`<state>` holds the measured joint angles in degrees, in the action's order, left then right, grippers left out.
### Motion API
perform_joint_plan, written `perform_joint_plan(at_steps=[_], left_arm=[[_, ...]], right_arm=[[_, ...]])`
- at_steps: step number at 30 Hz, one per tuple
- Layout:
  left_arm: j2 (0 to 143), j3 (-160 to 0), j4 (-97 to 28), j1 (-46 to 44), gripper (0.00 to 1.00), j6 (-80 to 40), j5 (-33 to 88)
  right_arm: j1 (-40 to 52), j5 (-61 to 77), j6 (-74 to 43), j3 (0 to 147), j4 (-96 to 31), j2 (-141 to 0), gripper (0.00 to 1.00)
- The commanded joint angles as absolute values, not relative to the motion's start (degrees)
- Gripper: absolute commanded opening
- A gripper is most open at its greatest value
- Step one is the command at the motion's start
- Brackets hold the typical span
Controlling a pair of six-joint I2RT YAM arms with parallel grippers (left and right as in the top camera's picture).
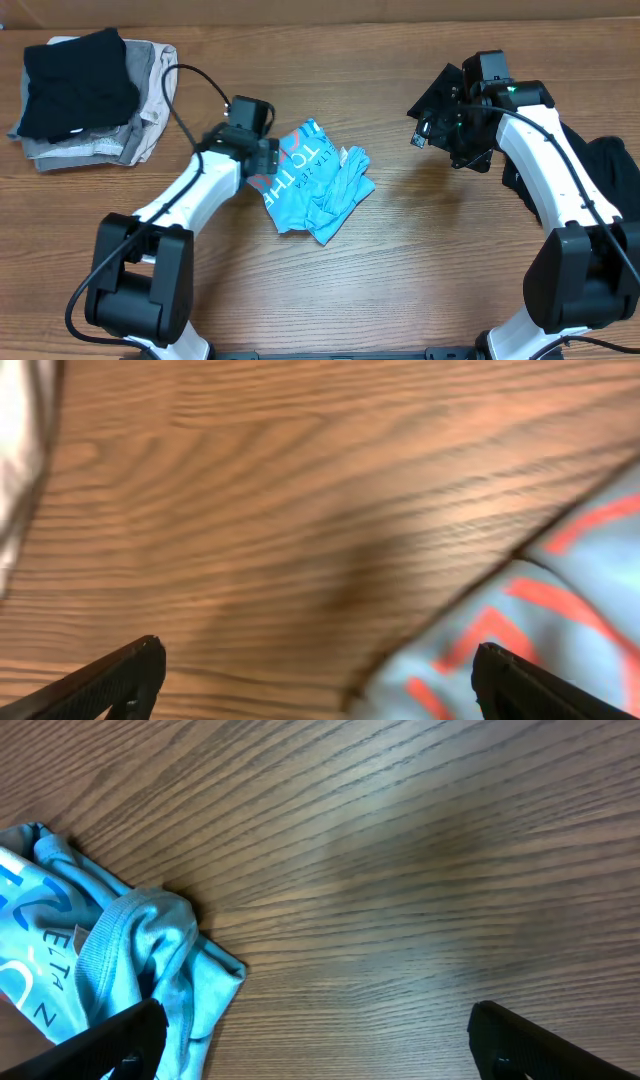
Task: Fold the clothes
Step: 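Grasp the folded light-blue bundle with the left gripper, then lift the bundle with the left gripper and carry it to the clothes stack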
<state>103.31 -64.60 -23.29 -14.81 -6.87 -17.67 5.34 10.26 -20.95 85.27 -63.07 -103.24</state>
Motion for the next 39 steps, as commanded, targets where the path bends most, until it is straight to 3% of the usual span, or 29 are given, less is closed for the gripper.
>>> perform_joint_plan(at_steps=[1, 11, 21, 39], left_arm=[[103.3, -68.9, -24.9, -14.7, 1.00, -0.8, -19.0], [103.2, -86.2, -43.9, -20.1, 1.00, 2.8, -9.3], [103.3, -88.0, -55.9, -30.4, 1.00, 4.3, -3.8], [104.4, -87.4, -56.4, -40.9, 1.00, -1.3, -3.4]], right_arm=[[4.8, 10.4, -20.7, 85.9, -62.8, -101.6, 1.00], [-4.6, 14.4, -17.5, 88.4, -65.5, -100.7, 1.00], [-14.1, 14.7, -16.2, 88.4, -66.8, -100.7, 1.00], [-16.2, 12.8, -13.2, 85.4, -66.1, -101.1, 1.00]])
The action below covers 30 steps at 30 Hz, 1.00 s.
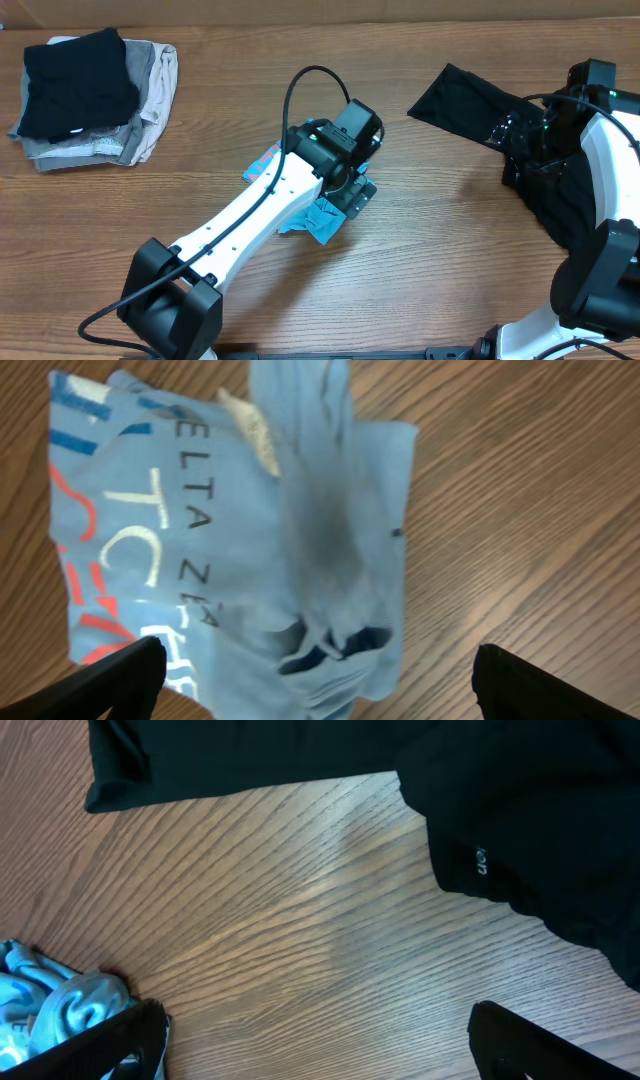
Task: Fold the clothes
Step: 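Lift the bundle with the left gripper and carry it to the clothes stack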
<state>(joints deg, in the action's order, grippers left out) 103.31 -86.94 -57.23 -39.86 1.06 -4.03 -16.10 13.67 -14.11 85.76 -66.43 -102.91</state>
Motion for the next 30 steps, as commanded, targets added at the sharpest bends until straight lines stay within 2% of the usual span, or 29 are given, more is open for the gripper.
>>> perform_joint_plan(at_steps=[1, 26, 28, 29, 30], left_arm=[[104.8, -87.1, -56.0, -41.0, 1.00, -1.8, -3.4], [124.0, -86.4, -57.2, -43.8, 1.00, 1.3, -9.9], [125.0, -86.4, -57.1, -43.8, 0.87, 1.3, -11.0], [125.1, -86.4, -57.1, -43.8, 0.78, 1.3, -11.4], [125.1, -86.4, -56.9, -43.8, 0.64, 1.3, -12.1]], right_arm=[[-16.2, 12.7, -13.2, 85.4, -66.1, -101.1, 1.00], [-18.4, 12.5, -13.2, 85.4, -65.6, -101.1, 1.00], [-18.4, 12.5, -13.2, 85.4, -65.4, -101.1, 1.00], [-18.4, 12.5, -13.2, 85.4, -65.2, -101.1, 1.00], [-18.4, 12.5, -13.3, 85.4, -65.1, -101.1, 1.00]])
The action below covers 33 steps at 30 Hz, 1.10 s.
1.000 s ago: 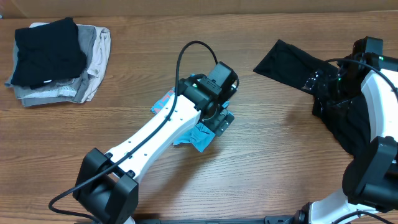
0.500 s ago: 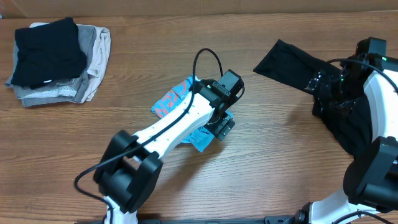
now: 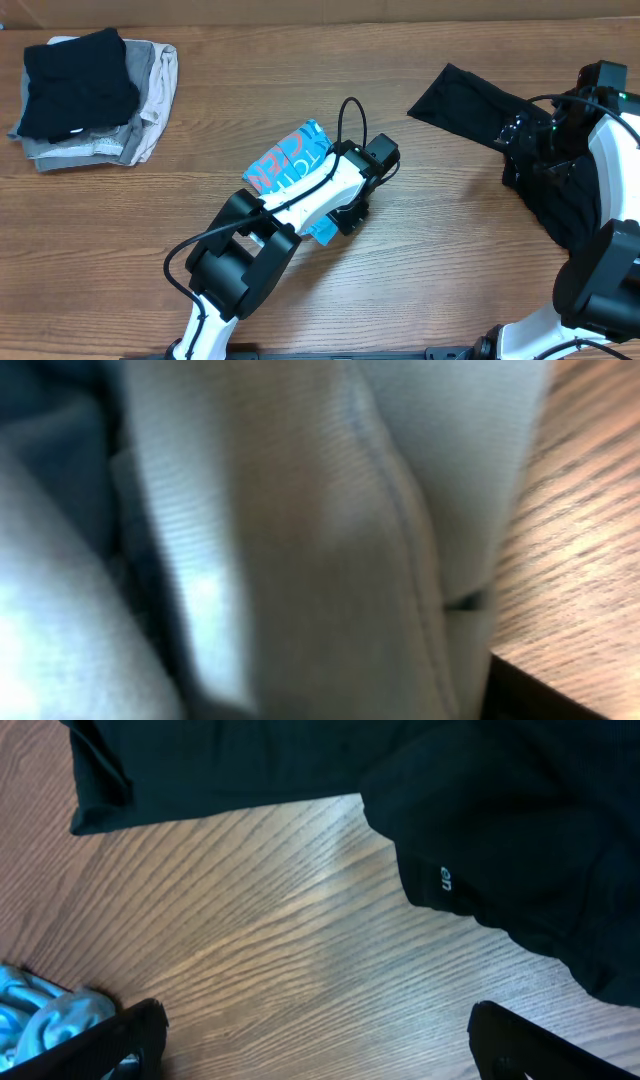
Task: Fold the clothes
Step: 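Lift the bundle with the left gripper and carry it to the clothes stack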
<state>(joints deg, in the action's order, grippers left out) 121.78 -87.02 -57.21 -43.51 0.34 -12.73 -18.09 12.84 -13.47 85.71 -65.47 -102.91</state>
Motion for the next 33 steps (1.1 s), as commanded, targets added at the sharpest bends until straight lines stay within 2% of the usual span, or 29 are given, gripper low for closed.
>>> perform_joint_plan(at_steps=[1, 2, 3, 4, 10, 16, 23, 33], left_arm=[[125.0, -86.4, -56.6, -43.7, 0.45, 1.3, -13.0], [125.0, -86.4, -56.3, -43.7, 0.19, 1.3, -14.2], [125.0, -86.4, -56.0, -43.6, 0.06, 1.0, -15.2], [125.0, -86.4, -55.8, -43.4, 0.04, 0.2, -16.4], [124.5, -91.9, -59.0, -40.2, 0.04, -1.9, -19.7], [124.4, -108.7, -68.8, -32.8, 0.04, -1.0, -19.7], [124.4, -129.8, -77.6, -22.7, 0.04, 6.8, -19.9], [124.4, -149.1, -77.6, -7.4, 0.04, 16.3, -20.0]], right_arm=[[-18.4, 12.5, -13.3, 85.4, -65.0, -101.1, 1.00], [-18.4, 12.5, -13.3, 85.4, -64.9, -101.1, 1.00], [-18.4, 12.5, -13.3, 85.4, -64.8, -101.1, 1.00], [-18.4, 12.5, -13.3, 85.4, -64.8, -101.1, 1.00], [-18.4, 12.5, -13.3, 85.4, -64.8, -101.1, 1.00], [-18.4, 12.5, -13.3, 85.4, -64.8, -101.1, 1.00], [-18.4, 12.5, -13.3, 85.4, -64.8, -101.1, 1.00], [-18.4, 12.8, -13.3, 85.4, -64.8, -101.1, 1.00]])
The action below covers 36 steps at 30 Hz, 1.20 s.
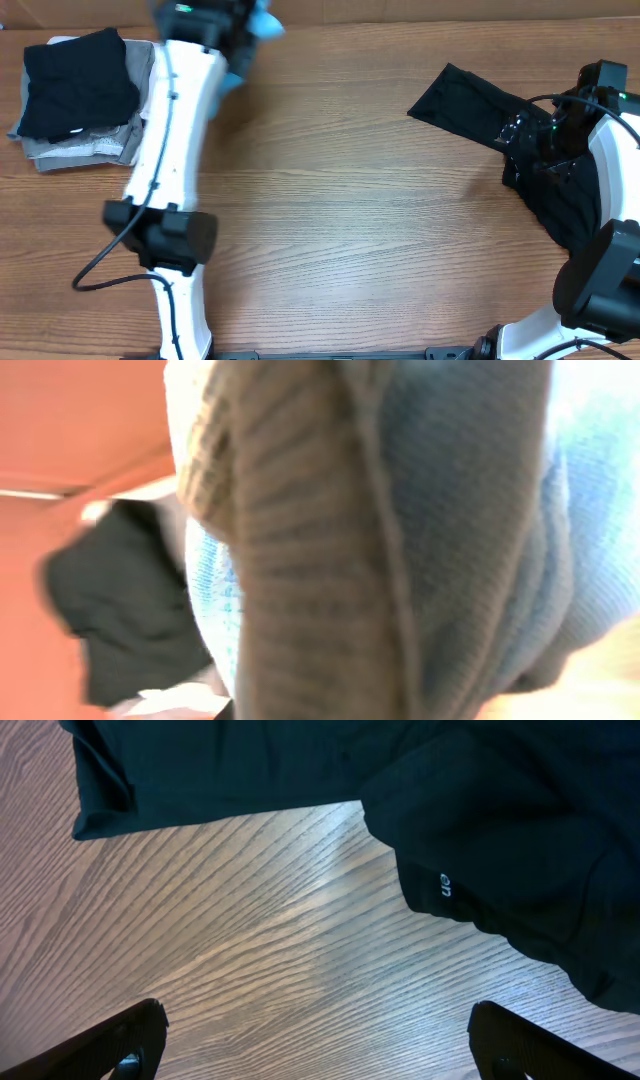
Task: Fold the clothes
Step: 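Lift the bundle with the left gripper and carry it to the clothes stack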
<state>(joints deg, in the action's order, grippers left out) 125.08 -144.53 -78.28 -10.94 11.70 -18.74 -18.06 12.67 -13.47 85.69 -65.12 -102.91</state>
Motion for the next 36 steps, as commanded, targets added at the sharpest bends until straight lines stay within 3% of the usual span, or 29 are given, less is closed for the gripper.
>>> perform_joint_plan(at_steps=[1, 14, 23, 36], left_arm=[[124.4, -149.8, -77.1, -6.0, 0.04, 16.4, -20.0], [124.4, -150.7, -72.9, 11.8, 0.04, 13.2, -24.2], [124.4, -150.4, -72.1, 23.4, 0.04, 11.1, -19.0], [132.5, -150.3, -68.1, 25.6, 0.04, 8.5, -17.9]], right_arm=[[-18.4, 13.0, -13.3, 85.4, -64.8, -101.1, 1.00], [-18.4, 16.2, -13.3, 85.4, -64.3, -101.1, 1.00], [-18.4, 16.2, -13.3, 85.4, -64.6, -101.1, 1.00], [-18.4, 16.6, -13.5, 85.4, -65.3, -101.1, 1.00]])
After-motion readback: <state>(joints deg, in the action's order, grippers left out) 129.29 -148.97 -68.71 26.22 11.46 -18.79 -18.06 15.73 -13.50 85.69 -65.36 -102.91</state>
